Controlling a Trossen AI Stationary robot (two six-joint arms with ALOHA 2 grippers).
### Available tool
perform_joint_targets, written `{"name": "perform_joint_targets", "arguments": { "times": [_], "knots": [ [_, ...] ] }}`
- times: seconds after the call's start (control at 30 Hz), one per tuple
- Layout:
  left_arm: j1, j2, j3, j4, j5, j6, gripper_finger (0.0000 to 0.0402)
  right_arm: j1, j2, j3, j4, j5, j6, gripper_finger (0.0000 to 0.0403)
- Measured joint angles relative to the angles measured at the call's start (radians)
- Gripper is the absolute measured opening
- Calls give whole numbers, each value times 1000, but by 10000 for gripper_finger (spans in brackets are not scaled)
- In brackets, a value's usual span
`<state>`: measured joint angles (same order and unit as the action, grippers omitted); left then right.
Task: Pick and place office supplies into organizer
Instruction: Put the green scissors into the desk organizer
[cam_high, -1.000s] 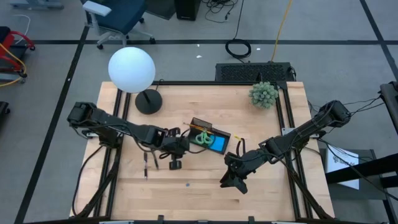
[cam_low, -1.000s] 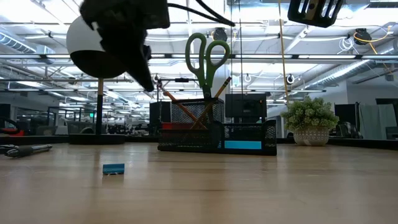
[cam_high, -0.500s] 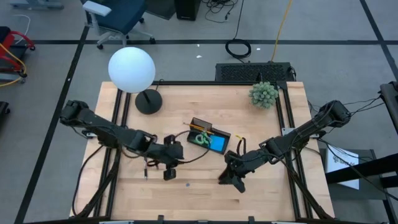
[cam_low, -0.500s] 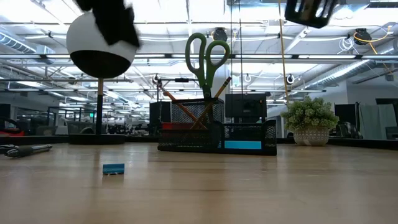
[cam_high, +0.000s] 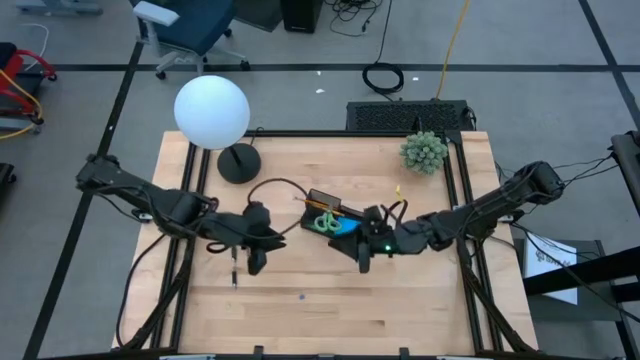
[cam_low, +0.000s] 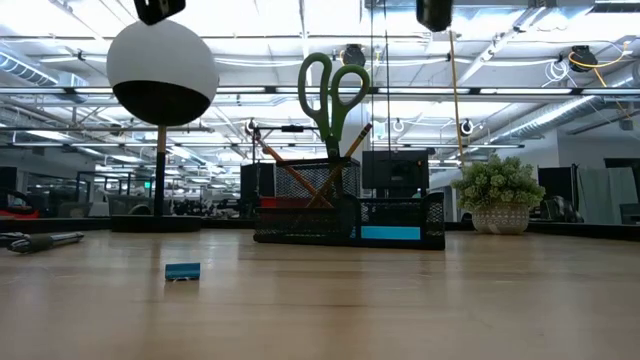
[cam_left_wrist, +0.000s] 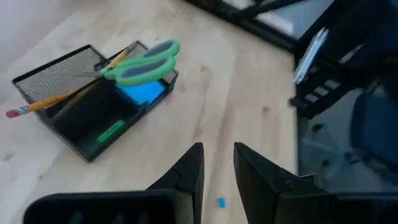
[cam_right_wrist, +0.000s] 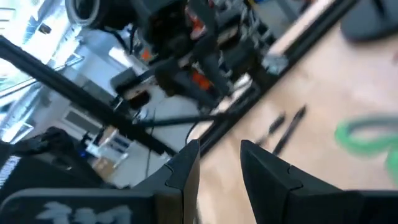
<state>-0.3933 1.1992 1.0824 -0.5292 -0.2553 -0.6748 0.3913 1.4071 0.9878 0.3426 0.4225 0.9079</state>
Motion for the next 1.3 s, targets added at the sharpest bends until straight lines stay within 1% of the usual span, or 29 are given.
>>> {"name": "perform_joint_targets", "arguments": {
  "times": [0.1,0.17,0.3,0.37,0.43,0.47,0.57,0.67,0.83,0.97,1.13,1.3],
  "knots": [
    [-9,-24,0,3,0,-20,81,-26,0,0,13,-1,-106,105],
    [-15,-34,0,2,0,-20,81,-38,0,0,11,-5,-205,105],
    [-24,-37,0,-2,0,-2,81,-46,0,0,-56,-4,-547,105],
    [-24,-36,0,-12,0,27,81,-46,0,0,-94,27,-730,105],
    [-24,-37,0,-21,0,52,81,-43,0,0,-143,58,-850,108],
    [-24,-37,0,-28,-3,67,81,-43,0,0,-169,67,-882,110],
    [-19,-37,0,-42,-21,132,81,-57,1,0,-231,74,-929,124],
    [-10,-37,0,-54,-34,158,81,-76,8,0,-286,74,-940,146],
    [5,-37,0,-54,-34,185,81,-105,26,-1,-292,53,-1003,189],
    [22,-37,0,-57,-34,206,81,-118,29,-1,-298,40,-1007,215],
    [52,-37,0,-60,-34,202,81,-129,28,-1,-374,-6,-1010,231],
    [85,-37,0,-59,-34,196,81,-148,28,-1,-445,-7,-999,230]
  ]
}}
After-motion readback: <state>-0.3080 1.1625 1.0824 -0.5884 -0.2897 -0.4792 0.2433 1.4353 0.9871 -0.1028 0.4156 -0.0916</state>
